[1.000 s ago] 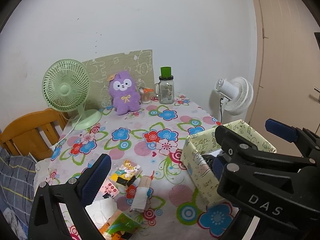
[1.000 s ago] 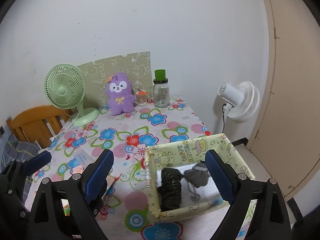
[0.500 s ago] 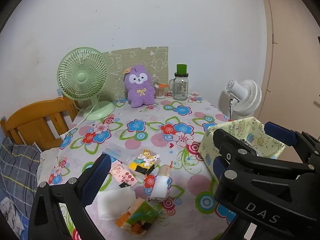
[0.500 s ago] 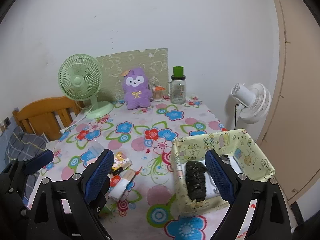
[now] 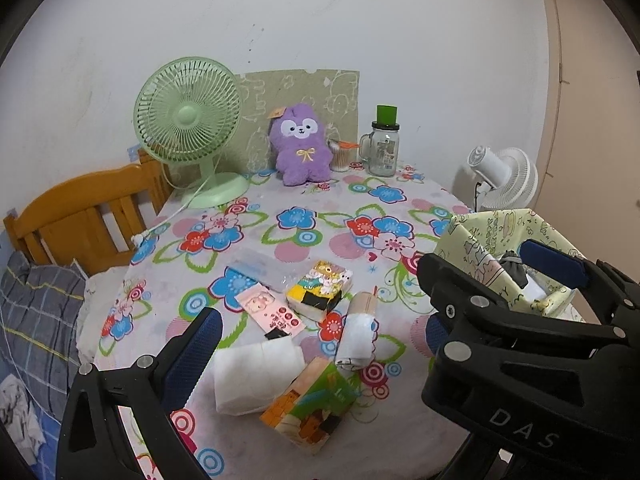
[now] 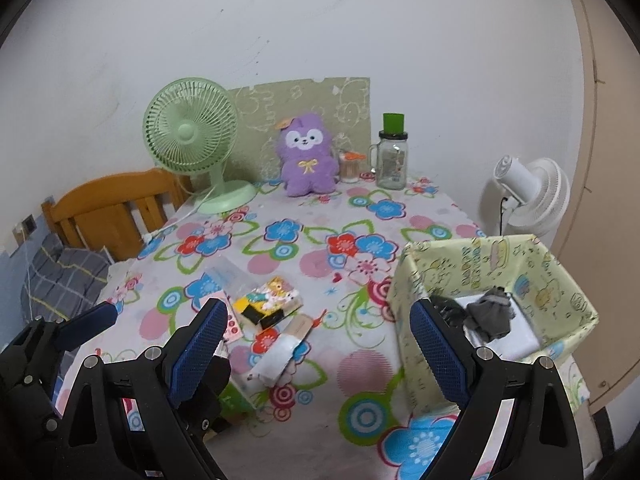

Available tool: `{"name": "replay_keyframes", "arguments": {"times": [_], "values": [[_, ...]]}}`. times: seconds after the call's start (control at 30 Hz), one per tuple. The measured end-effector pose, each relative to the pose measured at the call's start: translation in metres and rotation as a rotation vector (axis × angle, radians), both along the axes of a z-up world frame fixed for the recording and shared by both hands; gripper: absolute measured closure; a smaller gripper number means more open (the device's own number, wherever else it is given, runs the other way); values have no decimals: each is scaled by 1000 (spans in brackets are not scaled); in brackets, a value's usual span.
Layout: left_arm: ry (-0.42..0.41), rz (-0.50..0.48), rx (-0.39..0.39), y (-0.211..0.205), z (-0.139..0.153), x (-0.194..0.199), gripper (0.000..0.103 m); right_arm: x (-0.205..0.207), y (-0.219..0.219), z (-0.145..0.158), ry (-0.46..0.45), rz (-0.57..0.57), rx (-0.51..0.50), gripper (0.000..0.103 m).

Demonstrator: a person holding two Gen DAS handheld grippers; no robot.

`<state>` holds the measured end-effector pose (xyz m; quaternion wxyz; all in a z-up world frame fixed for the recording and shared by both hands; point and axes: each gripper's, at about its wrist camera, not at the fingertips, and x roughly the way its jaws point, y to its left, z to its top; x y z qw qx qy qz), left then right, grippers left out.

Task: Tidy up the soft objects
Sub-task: 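Move both tools back toward the tissue pack and white towel, then grasp the tissue pack with the left tool while the right tool grasps the white towel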

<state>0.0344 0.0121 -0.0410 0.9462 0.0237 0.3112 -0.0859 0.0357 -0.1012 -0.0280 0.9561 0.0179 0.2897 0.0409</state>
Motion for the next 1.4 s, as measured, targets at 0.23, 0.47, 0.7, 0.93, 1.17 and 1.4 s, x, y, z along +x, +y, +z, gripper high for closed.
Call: {"name": "replay_keyframes", "arguments": {"times": [0.23,0.47,0.7,0.93,1.17,1.4], "values": [[37,10,-31,10,-18,0,0,-2,9,-14,2,18,-24,9],[82,27,-33,14,-38,0,0,0,15,-34,43,35,-37,9],[117,38,-35,17,-54,2,1,5,18,-51,88,49,-37,9],[153,31,-38,15,-67,8,6,12,22,-65,128,57,-44,9],[190,15,-53,17,-77,14,52,21,24,-75,161,54,-50,9],[197,7,-61,19,-79,17,71,28,26,-81,181,53,-45,9]]}}
